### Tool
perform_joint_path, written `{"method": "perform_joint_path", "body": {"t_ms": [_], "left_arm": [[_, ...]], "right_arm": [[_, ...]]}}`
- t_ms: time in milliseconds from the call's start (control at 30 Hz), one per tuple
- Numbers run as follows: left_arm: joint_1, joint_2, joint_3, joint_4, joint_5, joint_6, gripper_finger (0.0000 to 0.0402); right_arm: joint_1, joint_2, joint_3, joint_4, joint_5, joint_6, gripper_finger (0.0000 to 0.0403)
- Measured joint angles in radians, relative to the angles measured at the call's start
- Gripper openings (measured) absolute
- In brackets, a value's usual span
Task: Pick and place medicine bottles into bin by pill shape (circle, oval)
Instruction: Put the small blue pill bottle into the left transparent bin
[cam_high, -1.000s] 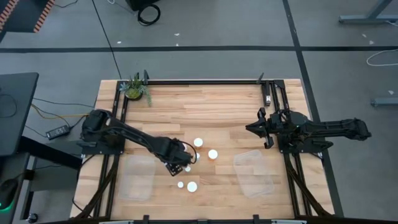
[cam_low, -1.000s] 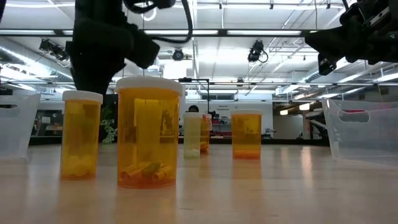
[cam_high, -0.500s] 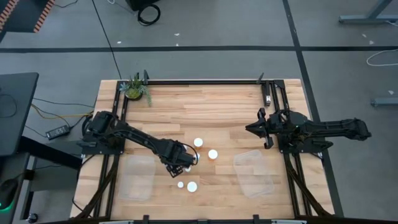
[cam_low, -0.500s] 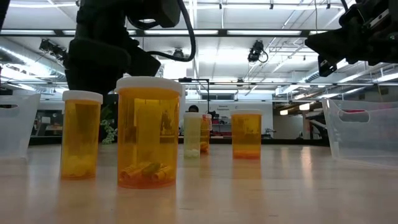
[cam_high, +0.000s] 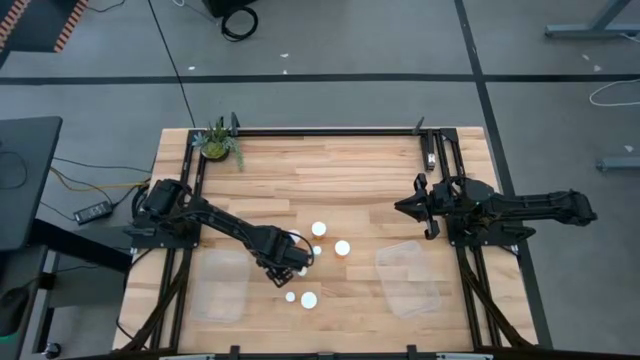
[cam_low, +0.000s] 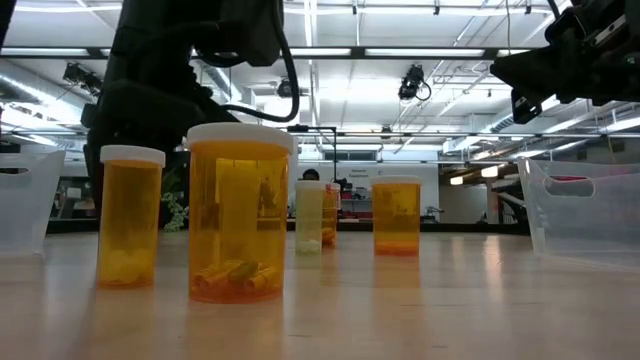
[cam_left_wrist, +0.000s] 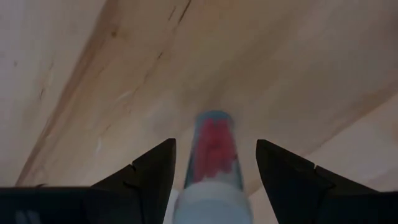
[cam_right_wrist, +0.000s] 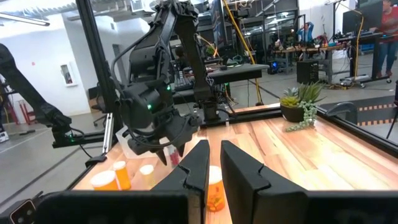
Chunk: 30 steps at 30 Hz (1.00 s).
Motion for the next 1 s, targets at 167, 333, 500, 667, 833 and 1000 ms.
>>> {"method": "perform_joint_path", "body": {"t_ms": [167,333,500,667,833,1000], "left_arm": [[0.000,0.000,0.000,0.050,0.000,-0.006,0.0229],[0.000,0.000,0.000,0.053,0.031,-0.025,0.0207],[-0.001,0.000,0.000,0.054,0.045,-0.025,0.0167],[0.000,0.000,0.000,0.054,0.047,-0.024,0.0125],[0.000,0.000,0.000,0.054,0.086,-0.016,0.0101],[-0.008,0.000,0.000,0.056,0.170,-0.036,0.0112]], "right_arm": [[0.000,0.000,0.000,0.000,0.000,0.000,0.0047],[0.000,0.000,0.000,0.001,0.000,0.000,0.0047],[0.000,0.000,0.000,0.001,0.000,-0.001,0.0047],[0.000,0.000,0.000,0.001,0.000,-0.001,0.0047],[0.000,0.000,0.000,0.001,0.000,-0.001,0.0047],[0.000,0.000,0.000,0.001,0.000,0.000,0.0047]]}}
